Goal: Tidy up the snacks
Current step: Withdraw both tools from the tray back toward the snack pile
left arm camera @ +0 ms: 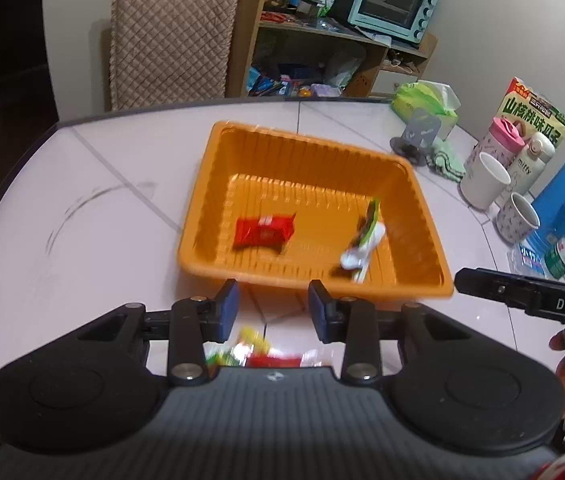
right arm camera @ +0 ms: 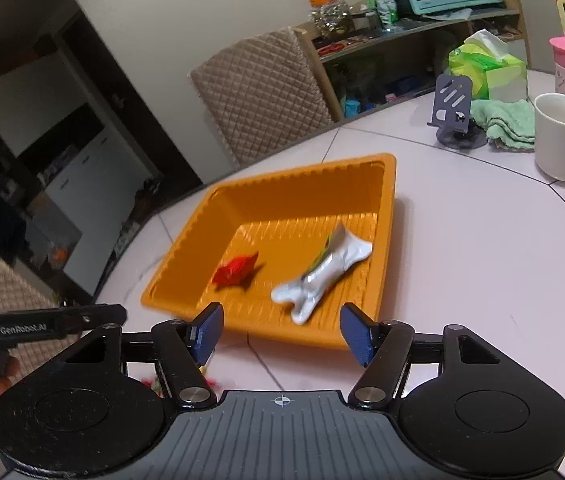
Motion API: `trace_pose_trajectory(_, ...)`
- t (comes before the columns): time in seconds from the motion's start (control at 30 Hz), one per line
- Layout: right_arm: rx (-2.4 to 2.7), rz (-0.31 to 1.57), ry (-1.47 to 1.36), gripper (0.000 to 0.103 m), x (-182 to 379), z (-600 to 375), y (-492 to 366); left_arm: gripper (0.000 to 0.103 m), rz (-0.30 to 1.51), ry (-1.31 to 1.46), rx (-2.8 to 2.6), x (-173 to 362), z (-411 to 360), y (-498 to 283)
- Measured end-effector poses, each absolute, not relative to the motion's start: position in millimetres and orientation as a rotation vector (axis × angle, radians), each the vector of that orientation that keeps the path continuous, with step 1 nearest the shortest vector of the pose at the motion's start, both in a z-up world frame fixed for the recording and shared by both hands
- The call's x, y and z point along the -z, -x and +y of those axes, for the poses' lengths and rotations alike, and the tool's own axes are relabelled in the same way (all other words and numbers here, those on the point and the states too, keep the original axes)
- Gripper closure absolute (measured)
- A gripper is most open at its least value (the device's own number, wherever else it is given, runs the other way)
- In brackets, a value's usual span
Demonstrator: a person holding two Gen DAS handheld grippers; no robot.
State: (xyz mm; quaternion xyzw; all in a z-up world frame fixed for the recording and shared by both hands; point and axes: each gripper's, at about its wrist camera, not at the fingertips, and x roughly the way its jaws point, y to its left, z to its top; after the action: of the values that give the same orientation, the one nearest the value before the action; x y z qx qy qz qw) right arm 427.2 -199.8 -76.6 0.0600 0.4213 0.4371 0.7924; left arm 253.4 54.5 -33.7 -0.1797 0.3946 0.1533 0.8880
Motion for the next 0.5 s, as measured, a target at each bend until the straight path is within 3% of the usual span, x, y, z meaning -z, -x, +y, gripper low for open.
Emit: trace_pose_trajectory(0.5,-1.003,0.918,0.008,0.036,85.5,-226.4,-362.9,0.067,0.879,0.359,-0.356,48.9,12.7,-173.9)
